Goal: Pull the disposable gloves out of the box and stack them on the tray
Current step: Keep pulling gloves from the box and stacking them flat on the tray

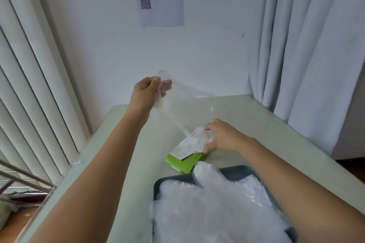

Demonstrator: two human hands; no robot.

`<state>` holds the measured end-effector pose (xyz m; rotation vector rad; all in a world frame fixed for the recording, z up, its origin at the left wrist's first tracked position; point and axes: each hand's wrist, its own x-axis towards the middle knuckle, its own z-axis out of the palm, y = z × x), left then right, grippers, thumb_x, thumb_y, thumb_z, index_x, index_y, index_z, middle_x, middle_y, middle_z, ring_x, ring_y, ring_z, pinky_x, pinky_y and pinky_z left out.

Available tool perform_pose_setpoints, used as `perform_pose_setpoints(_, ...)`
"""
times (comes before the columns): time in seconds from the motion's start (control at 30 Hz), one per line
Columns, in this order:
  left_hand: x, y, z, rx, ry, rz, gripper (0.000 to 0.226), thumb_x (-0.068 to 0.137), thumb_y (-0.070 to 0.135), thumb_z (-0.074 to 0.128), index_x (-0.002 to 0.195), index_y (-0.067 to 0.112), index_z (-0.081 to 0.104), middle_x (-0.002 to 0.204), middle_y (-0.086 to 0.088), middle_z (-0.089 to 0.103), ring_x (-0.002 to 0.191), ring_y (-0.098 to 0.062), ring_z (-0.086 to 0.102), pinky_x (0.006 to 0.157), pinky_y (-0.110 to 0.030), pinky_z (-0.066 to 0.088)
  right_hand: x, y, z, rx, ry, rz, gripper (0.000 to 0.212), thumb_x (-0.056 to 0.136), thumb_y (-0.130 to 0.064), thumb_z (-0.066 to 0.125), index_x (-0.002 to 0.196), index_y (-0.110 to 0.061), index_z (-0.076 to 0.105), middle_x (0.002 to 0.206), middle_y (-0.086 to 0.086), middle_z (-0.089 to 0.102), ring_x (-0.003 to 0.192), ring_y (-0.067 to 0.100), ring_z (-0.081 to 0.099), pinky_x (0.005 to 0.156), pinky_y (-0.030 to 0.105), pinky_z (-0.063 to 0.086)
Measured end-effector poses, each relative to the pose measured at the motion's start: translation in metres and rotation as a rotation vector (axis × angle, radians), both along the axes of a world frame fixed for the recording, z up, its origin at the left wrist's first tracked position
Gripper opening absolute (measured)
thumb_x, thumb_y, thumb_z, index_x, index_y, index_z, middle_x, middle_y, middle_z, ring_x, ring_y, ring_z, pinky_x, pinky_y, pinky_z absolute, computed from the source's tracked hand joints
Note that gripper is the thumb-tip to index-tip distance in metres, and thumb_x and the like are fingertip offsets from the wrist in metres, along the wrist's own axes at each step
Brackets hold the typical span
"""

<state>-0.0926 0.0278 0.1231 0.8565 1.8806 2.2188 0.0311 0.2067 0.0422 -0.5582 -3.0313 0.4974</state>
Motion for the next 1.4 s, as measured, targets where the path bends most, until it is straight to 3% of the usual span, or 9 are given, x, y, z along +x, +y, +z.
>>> perform_pose_setpoints(0.13, 0.004, 0.000, 0.022, 0.147, -0.281, -0.010, 0.024, 0.105, 0.012, 0.034, 0.116, -0.002, 0.050, 0.117, -0.017, 0.061, 0.099, -0.027, 0.065, 0.081, -0.026, 0.052, 0.013, -0.005, 0.041, -0.010, 0.008, -0.012, 0.097, 0.068, -0.058, 0.076, 0.147, -0.024, 0.030, 0.151, 0.004, 0.025, 0.141, 0.027, 0.016, 0.115, 0.039, 0.022)
perform_pose_setpoints(0.3, 0.036, -0.010, 0.043, 0.248, -0.442, -0.128, 0.038, 0.105, 0.007, 0.029, 0.139, -0.008, 0.033, 0.138, -0.019, 0.048, 0.125, -0.034, 0.050, 0.098, -0.036, 0.043, 0.048, -0.031, 0.093, -0.461, 0.762, -0.107, 0.057, 0.078, -0.042, 0.075, 0.127, -0.019, 0.057, 0.129, 0.000, 0.057, 0.113, 0.012, 0.056, 0.096, 0.022, 0.041)
perform_pose_setpoints(0.4, 0.065, -0.014, 0.044, 0.266, -0.472, -0.266, 0.023, 0.103, 0.010, 0.039, 0.109, -0.004, 0.056, 0.114, -0.015, 0.060, 0.100, -0.027, 0.062, 0.091, -0.037, 0.051, 0.066, -0.059, 0.103, -0.732, 0.666, 0.164, 0.072, 0.070, -0.046, 0.080, 0.133, -0.030, 0.051, 0.134, -0.010, 0.054, 0.116, 0.003, 0.055, 0.102, 0.029, 0.045)
perform_pose_setpoints(0.6, 0.106, -0.018, 0.051, -0.249, -0.190, -0.525, 0.015, 0.096, 0.008, 0.051, 0.089, 0.001, 0.062, 0.089, -0.008, 0.071, 0.082, -0.020, 0.071, 0.079, -0.029, 0.058, 0.105, -0.077, 0.122, -0.120, 0.665, 0.327, 0.112, 0.066, -0.029, 0.086, 0.145, -0.052, 0.011, 0.157, -0.024, 0.006, 0.143, -0.007, 0.000, 0.110, 0.016, 0.015)
perform_pose_setpoints(0.7, 0.126, -0.016, 0.052, -0.372, -0.080, -0.622, 0.011, 0.093, -0.002, 0.047, 0.096, -0.003, 0.058, 0.086, -0.008, 0.066, 0.076, -0.015, 0.066, 0.069, -0.026, 0.056, 0.117, -0.085, 0.128, -0.001, 0.728, 0.455, 0.075, 0.069, -0.022, 0.084, 0.133, -0.037, 0.047, 0.138, -0.014, 0.043, 0.122, -0.008, 0.041, 0.095, 0.006, 0.032)
perform_pose_setpoints(0.8, 0.149, -0.011, 0.047, -0.349, -0.097, -0.719, 0.015, 0.097, 0.002, 0.045, 0.099, 0.001, 0.060, 0.091, -0.012, 0.065, 0.080, -0.017, 0.067, 0.073, -0.026, 0.057, 0.129, -0.083, 0.128, 0.040, 0.914, 0.428, 0.017, 0.073, -0.011, 0.078, 0.087, -0.013, 0.067, 0.089, -0.007, 0.061, 0.082, 0.005, 0.059, 0.074, 0.017, 0.045)
perform_pose_setpoints(1.03, 0.163, -0.014, 0.017, -0.430, -0.180, -0.979, 0.063, 0.092, 0.058, 0.042, 0.121, 0.005, 0.060, 0.112, -0.013, 0.067, 0.100, -0.025, 0.066, 0.091, -0.035, 0.051, 0.165, -0.057, 0.116, -0.275, 0.769, 0.087, 0.008, 0.086, -0.011, 0.069, 0.080, -0.008, 0.063, 0.064, -0.007, 0.066, 0.049, 0.008, 0.056, 0.053, 0.014, 0.044)
perform_pose_setpoints(1.23, 0.161, -0.009, -0.019, -0.526, -0.278, -0.943, 0.012, 0.087, -0.002, 0.060, 0.079, 0.002, 0.068, 0.083, -0.009, 0.072, 0.082, -0.020, 0.071, 0.082, -0.030, 0.057, 0.170, -0.025, 0.088, -0.622, 0.778, -0.213, 0.011, 0.095, -0.011, 0.057, 0.096, -0.008, 0.068, 0.072, 0.001, 0.061, 0.048, 0.006, 0.045, 0.039, 0.012, 0.028)
perform_pose_setpoints(1.4, 0.142, -0.020, -0.040, -0.610, -0.417, -0.770, 0.020, 0.092, 0.011, 0.055, 0.078, 0.003, 0.066, 0.064, -0.007, 0.062, 0.045, -0.010, 0.057, 0.047, -0.019, 0.050, 0.161, -0.018, 0.037, -0.658, 0.560, -0.327, 0.015, 0.096, -0.016, 0.056, 0.092, -0.006, 0.067, 0.079, 0.012, 0.061, 0.041, 0.007, 0.037, 0.036, 0.013, 0.029)
